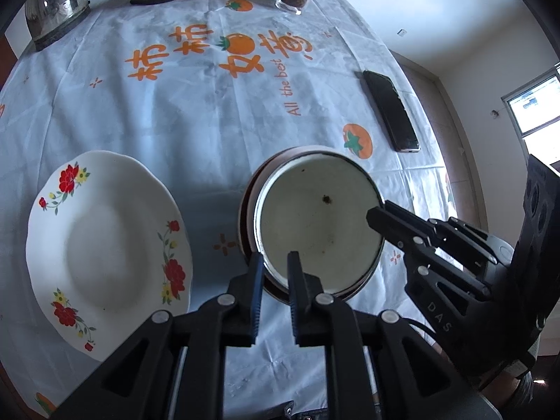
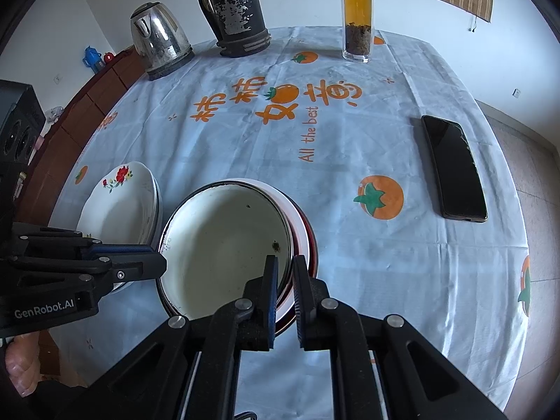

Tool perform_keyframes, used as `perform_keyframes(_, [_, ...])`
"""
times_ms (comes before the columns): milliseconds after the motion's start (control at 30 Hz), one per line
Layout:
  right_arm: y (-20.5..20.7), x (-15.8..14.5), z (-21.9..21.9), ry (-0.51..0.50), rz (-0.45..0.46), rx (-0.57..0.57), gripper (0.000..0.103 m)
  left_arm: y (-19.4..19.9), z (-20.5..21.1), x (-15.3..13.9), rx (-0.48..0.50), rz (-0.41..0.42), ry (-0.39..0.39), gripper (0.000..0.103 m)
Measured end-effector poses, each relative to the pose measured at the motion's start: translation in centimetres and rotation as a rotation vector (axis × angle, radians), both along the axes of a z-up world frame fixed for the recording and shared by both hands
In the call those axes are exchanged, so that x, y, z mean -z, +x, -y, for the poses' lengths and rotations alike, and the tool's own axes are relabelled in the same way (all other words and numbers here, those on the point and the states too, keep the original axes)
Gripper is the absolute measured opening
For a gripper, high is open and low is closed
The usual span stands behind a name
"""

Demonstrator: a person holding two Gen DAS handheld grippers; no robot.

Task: Organize plates and bowls
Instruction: 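Open the right gripper on the enamel bowl while the left gripper reaches the stack rim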

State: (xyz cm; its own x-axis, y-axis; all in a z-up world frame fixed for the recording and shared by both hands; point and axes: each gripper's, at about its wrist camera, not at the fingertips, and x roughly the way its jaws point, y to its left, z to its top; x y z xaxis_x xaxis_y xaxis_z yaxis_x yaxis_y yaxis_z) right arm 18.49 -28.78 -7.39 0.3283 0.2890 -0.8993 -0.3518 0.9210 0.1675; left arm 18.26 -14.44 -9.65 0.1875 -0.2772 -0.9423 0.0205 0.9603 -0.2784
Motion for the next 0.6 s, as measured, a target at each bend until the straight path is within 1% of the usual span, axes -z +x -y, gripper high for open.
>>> perform_keyframes(33, [0.0,0.0,0.0,-0.003,0.001,0.002,0.014,-0.1,0.1,-0.3,0.003,0.013,0.005,0.018])
perform_keyframes(67, [0.0,-0.1,0.1,-0.003,0.004,0.005,0.026,-0.1,0.1,-0.6,0.003,0.024,0.009,0.021])
perform_keyframes(100, [0.0,-0.2,0.2,0.004,0.007,0.005,0.042,-0.1,0.0,-0.8,0.001,0.033,0.013,0.026])
perform_keyframes(133, [-0.1,-0.2,0.2,0.008,0.010,0.004,0.049,-0.1,-0.1,-1.0,-0.002,0.041,0.019,0.029])
perform_keyframes(167, [-0.1,-0.3,0.3,0.008,0.018,0.003,0.056,-0.1,-0.2,-1.1,-0.005,0.046,0.023,0.030])
perform_keyframes(267, [-0.4,-0.6,0.2,0.007,0.038,-0.004,0.056,-0.3,-0.9,-1.1,-0.021,0.047,0.022,0.030])
perform_keyframes(400, [-0.6,-1.0,0.6,0.020,0.063,0.018,0.056,-0.4,-1.4,-0.3,-0.038,0.027,0.015,0.030])
perform_keyframes(600, [-0.3,-0.4,1.8,0.034,0.047,0.062,0.056,-0.5,-0.9,0.4,-0.033,0.006,-0.013,0.030])
